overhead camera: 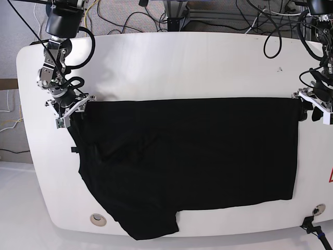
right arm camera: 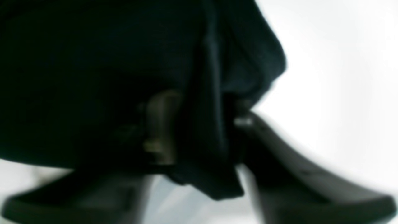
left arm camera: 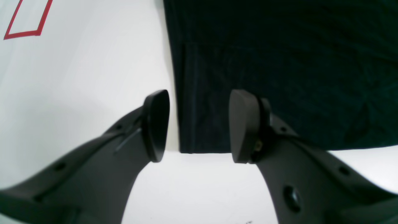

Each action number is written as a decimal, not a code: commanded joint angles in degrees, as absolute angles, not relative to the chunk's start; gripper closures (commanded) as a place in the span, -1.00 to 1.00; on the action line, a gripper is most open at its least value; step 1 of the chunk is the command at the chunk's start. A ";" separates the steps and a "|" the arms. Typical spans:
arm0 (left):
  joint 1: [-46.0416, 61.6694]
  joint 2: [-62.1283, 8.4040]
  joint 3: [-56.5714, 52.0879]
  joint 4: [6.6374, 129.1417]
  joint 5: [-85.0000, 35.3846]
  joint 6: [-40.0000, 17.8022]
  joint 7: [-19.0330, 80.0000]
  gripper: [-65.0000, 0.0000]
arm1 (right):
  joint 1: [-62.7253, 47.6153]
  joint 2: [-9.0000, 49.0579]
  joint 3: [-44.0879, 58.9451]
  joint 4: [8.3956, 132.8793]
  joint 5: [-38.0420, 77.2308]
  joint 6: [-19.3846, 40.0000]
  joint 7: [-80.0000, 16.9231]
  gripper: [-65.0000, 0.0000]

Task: Fold the T-shirt properly
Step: 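Pull the shirt with both grippers toward the robot, flattening it, then reach both grippers to the hem corners and grasp them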

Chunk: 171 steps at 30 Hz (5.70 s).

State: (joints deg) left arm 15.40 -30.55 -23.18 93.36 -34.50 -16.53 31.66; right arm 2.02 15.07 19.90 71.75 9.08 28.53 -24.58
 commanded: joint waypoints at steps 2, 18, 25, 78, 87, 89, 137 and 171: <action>14.81 -31.78 -23.60 94.02 -35.03 -16.48 30.29 0.10 | 2.07 14.46 20.00 71.87 8.22 28.62 -26.15 1.00; 10.68 -31.87 -21.32 76.88 -35.03 -16.40 30.37 -0.30 | -0.31 12.09 19.74 72.13 8.22 28.62 -26.15 1.00; 5.05 -31.78 -16.04 70.99 -35.03 -16.40 30.37 -0.29 | -0.31 12.09 19.74 72.13 8.22 28.62 -26.15 1.00; 42.68 -34.59 -22.37 88.40 -35.21 -16.48 30.55 0.37 | -40.66 9.89 21.67 104.22 8.22 29.67 -26.42 0.48; 41.10 -33.54 -33.19 90.77 -35.38 -16.48 30.55 -0.08 | -38.90 9.89 21.67 110.90 8.22 29.85 -26.42 0.00; 38.90 -32.75 -35.82 92.88 -35.30 -16.48 30.55 -0.08 | -38.29 9.89 21.67 111.96 8.22 29.85 -26.42 -0.01; -33.19 -29.05 -7.34 22.99 -24.04 -20.44 14.29 -0.08 | 9.63 11.38 21.32 81.36 7.69 29.93 -34.07 -0.01; -28.62 -29.32 -7.43 29.85 -24.31 -20.44 14.37 -0.07 | 40.92 8.48 21.32 27.12 0.40 29.58 -15.69 0.00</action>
